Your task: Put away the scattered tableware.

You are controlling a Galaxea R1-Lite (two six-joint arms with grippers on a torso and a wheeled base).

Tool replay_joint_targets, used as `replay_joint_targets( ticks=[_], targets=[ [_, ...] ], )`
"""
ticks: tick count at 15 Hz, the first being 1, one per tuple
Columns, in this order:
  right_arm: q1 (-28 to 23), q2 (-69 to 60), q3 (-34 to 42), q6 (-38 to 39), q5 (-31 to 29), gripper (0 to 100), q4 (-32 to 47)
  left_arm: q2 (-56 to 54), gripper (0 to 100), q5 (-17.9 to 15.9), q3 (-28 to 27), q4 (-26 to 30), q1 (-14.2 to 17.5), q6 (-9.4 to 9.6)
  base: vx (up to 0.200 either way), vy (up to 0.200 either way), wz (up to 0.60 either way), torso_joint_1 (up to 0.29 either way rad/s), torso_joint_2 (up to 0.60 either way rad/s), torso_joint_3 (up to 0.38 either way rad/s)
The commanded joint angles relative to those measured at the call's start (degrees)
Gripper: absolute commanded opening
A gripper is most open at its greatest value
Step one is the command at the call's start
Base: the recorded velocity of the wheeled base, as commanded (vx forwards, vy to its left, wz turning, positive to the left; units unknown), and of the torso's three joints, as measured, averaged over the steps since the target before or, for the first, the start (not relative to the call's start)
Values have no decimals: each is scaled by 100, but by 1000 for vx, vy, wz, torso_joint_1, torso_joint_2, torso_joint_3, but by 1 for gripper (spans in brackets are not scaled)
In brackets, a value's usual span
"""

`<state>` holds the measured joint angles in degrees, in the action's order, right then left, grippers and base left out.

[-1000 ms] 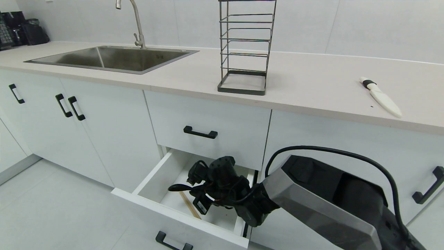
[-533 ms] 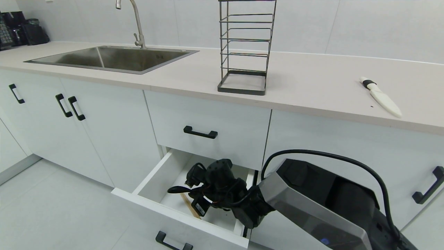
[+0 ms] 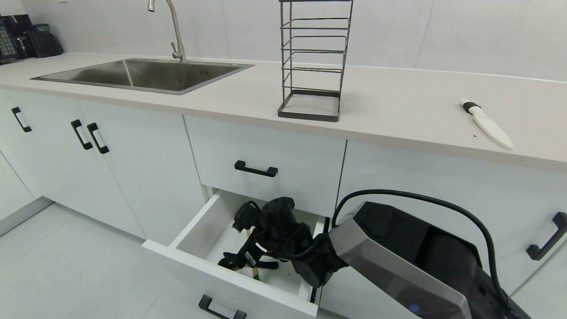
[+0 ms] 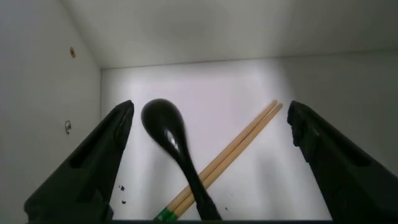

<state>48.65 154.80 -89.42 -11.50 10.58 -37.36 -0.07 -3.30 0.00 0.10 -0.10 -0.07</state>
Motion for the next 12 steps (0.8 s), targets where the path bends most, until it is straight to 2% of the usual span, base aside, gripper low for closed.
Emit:
replay_joint_targets(
  ticks=[1,12],
  targets=[
    [30,-283,56,-19,5,100,-43,7,100,-4,0,-1,1,-1,0,0,0,0,0,0],
    [136,-2472,2596,-28,5,100,-1133,7,100,5,0,-1,1,-1,0,0,0,0,0,0]
  ],
)
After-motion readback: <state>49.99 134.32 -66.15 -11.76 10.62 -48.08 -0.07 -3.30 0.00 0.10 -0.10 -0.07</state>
